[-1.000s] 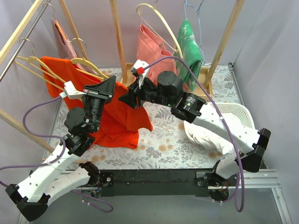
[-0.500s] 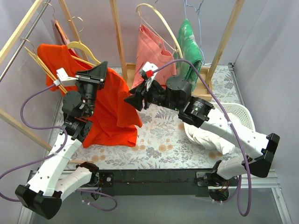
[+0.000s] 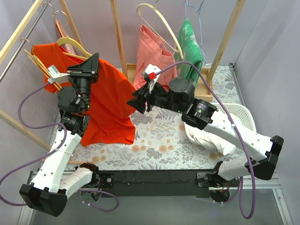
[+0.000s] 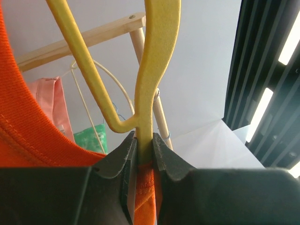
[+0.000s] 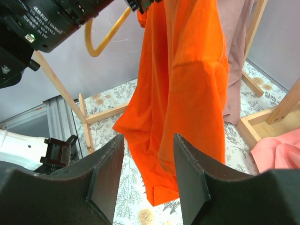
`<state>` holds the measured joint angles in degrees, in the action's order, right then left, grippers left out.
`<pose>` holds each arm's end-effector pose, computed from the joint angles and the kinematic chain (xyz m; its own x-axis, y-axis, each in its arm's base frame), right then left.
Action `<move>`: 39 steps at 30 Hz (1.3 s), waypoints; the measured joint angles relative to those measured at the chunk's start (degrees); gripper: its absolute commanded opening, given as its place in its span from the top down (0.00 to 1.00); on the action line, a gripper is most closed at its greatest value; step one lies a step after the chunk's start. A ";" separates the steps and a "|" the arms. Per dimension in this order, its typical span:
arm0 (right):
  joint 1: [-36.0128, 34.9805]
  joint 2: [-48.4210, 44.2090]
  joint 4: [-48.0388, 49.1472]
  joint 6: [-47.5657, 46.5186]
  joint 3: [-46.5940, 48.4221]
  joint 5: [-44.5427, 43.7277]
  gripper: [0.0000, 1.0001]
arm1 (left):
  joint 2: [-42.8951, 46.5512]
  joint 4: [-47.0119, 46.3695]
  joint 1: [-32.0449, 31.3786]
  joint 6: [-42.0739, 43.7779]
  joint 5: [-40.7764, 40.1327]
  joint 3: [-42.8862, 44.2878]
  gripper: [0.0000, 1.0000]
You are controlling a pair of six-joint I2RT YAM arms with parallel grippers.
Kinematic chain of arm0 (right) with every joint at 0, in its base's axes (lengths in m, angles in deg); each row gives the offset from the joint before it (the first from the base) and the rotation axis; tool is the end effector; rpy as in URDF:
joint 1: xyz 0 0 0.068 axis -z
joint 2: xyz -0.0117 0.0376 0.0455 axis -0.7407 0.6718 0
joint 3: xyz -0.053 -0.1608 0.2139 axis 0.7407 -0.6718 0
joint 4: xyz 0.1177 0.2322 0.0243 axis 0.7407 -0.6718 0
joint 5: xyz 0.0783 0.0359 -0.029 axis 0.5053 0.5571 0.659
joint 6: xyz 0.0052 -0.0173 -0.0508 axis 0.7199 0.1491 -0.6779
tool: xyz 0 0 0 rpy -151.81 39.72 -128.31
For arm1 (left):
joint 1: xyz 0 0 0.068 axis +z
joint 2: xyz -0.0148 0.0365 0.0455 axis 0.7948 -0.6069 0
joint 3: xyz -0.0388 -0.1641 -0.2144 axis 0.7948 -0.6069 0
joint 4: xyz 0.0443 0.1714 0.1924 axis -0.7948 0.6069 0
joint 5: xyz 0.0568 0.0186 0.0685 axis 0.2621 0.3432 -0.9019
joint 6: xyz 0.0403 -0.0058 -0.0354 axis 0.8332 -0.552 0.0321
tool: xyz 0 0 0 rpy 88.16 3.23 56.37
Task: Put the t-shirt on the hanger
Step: Place the hanger at the clothesline.
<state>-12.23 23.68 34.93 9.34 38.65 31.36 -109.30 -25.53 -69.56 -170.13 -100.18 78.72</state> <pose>0.1518 0.2702 0.4620 -0.0858 0.0600 -0.9945 -0.9076 0.4071 0.1028 0.2021 -0.0521 0.4504 -0.1640 -0.9078 0.3859 0.2986 -0.4185 -0.8577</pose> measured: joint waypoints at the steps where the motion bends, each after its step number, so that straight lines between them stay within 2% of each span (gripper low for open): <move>1: 0.00 0.00 -0.20 0.00 0.00 0.00 0.46 | -0.07 -0.39 0.46 -0.55 0.15 0.00 1.00; 11: 0.00 -1.05 -1.01 -0.02 0.00 0.02 0.46 | -0.11 -4.55 4.79 -5.42 2.36 -1.51 1.00; 30: 0.00 -0.85 -2.58 0.07 0.09 1.53 0.46 | -2.60 -7.87 10.45 -6.32 4.90 -3.39 1.00; 39: 0.00 0.46 -4.81 0.07 0.76 2.19 0.46 | -5.57 -9.49 10.95 -6.38 5.03 -3.39 1.00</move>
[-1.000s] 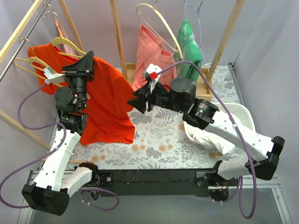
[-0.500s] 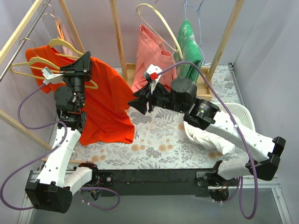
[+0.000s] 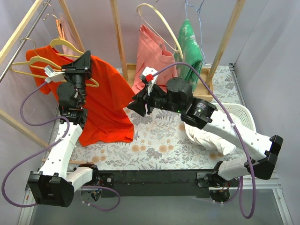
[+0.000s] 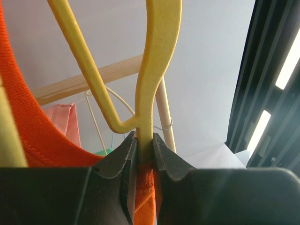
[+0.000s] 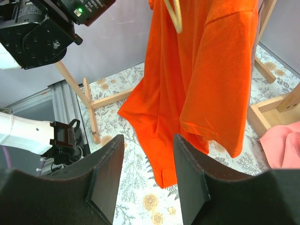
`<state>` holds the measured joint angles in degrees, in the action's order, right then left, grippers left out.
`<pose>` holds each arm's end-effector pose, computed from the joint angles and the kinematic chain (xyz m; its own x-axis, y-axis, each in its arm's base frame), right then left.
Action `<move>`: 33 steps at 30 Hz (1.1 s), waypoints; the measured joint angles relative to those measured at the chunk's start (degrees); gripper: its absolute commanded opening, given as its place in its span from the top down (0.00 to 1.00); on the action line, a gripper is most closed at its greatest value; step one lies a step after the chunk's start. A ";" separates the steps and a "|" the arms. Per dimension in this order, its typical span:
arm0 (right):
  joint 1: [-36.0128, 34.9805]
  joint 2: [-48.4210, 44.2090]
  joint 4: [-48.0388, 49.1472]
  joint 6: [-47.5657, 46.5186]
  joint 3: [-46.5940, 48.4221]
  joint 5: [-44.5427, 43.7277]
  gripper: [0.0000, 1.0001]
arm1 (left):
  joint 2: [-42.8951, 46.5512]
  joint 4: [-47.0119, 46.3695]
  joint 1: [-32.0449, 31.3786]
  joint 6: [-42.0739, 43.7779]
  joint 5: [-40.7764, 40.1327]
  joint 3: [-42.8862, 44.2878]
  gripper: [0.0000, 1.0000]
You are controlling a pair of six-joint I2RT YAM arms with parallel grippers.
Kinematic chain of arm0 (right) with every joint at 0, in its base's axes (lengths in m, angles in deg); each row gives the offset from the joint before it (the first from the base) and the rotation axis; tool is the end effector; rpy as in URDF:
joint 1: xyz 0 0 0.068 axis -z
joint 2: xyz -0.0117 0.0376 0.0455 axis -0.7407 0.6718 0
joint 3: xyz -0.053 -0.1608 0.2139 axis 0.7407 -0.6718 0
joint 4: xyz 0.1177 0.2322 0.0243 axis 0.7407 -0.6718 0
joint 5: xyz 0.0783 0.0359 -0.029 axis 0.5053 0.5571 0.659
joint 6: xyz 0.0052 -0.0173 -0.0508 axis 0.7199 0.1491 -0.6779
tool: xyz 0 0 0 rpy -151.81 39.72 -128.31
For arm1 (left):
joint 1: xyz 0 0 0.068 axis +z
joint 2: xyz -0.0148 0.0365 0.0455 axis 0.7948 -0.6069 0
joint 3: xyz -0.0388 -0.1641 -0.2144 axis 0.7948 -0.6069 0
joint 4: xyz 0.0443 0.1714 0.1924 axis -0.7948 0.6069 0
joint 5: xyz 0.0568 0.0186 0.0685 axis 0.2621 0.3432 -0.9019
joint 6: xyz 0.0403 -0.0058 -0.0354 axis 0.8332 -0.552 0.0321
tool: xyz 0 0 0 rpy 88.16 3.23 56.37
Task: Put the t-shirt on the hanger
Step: Place the hanger at the clothesline.
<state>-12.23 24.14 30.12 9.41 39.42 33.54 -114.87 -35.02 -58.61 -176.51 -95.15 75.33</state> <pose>0.1512 0.2720 0.4551 -0.1275 -0.0108 -0.9918 -0.9181 0.3797 0.1139 0.2397 -0.0191 0.4271 -0.1082 -0.8857 0.4515 0.3443 -0.4594 -0.8188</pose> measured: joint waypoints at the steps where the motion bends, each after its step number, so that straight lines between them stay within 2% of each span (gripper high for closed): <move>1: 0.00 0.09 -0.11 0.00 0.15 0.02 0.46 | -0.13 0.04 0.07 0.00 -0.04 0.00 1.00; 33: 0.00 2.43 -3.30 0.81 4.59 0.24 0.48 | -4.37 -1.11 4.87 -0.09 -1.75 2.19 1.00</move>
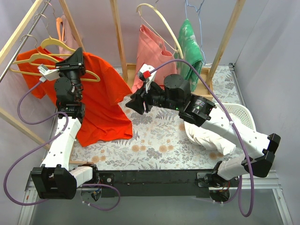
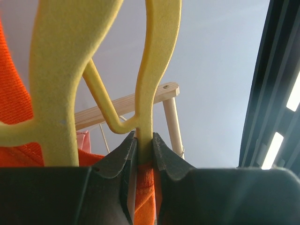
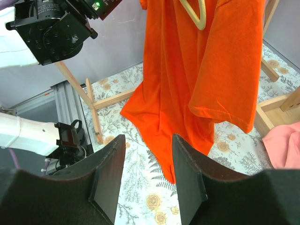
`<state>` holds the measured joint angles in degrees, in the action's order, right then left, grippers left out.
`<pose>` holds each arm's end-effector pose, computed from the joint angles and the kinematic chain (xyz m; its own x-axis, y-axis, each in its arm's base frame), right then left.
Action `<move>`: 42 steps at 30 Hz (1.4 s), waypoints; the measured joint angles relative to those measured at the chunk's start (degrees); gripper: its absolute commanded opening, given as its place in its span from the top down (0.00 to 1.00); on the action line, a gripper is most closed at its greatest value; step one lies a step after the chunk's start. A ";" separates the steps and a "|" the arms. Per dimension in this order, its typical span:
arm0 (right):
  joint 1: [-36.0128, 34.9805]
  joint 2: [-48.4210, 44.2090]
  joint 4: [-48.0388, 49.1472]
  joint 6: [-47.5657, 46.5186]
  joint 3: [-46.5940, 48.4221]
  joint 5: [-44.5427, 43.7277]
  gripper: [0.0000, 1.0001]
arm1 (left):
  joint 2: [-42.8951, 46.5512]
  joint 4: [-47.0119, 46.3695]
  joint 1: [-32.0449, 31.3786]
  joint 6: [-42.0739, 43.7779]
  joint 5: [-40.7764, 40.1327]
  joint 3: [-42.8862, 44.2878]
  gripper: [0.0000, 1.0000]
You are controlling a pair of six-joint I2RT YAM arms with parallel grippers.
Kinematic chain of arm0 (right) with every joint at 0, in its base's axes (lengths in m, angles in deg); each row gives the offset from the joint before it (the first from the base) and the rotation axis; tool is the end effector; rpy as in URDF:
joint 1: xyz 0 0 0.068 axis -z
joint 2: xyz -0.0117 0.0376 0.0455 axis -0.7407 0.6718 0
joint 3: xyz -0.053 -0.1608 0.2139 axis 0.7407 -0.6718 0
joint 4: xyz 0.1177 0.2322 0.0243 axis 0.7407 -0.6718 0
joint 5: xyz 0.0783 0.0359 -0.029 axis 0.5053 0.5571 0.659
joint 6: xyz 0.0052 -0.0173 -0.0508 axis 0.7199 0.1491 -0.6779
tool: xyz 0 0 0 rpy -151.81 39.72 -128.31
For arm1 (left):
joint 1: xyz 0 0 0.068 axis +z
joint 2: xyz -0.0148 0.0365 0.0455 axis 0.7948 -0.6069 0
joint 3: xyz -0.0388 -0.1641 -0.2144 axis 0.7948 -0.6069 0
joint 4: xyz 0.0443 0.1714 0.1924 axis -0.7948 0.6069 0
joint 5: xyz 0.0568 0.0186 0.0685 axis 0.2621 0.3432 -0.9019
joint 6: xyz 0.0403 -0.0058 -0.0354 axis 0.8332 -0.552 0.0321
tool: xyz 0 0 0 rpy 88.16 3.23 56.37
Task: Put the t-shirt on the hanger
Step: Place the hanger at the clothesline.
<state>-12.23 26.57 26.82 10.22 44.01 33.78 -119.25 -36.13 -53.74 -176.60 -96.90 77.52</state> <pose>0.1547 0.2784 0.4638 -0.1504 -0.0229 -0.9884 -0.9165 0.3781 0.1307 0.2605 0.0020 0.4249 0.0009 -0.8868 0.4622 0.3786 -0.4275 -0.8209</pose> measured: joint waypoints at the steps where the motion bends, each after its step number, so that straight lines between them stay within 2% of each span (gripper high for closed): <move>1: 0.00 0.00 0.00 0.07 0.00 0.00 0.49 | 0.00 -0.02 0.09 0.00 -0.04 0.00 1.00; 28: 0.00 0.37 -0.81 0.46 0.24 0.87 0.50 | -0.33 -1.07 0.31 -0.13 -2.16 -0.37 1.00; 42: -0.15 0.48 -1.64 0.48 0.35 1.05 0.50 | 0.50 -3.85 0.42 0.02 -3.21 -3.63 1.00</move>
<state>-12.39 27.05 25.18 10.70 44.36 34.83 -118.74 -39.98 -53.32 -176.57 -100.11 73.89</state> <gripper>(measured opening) 0.500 0.145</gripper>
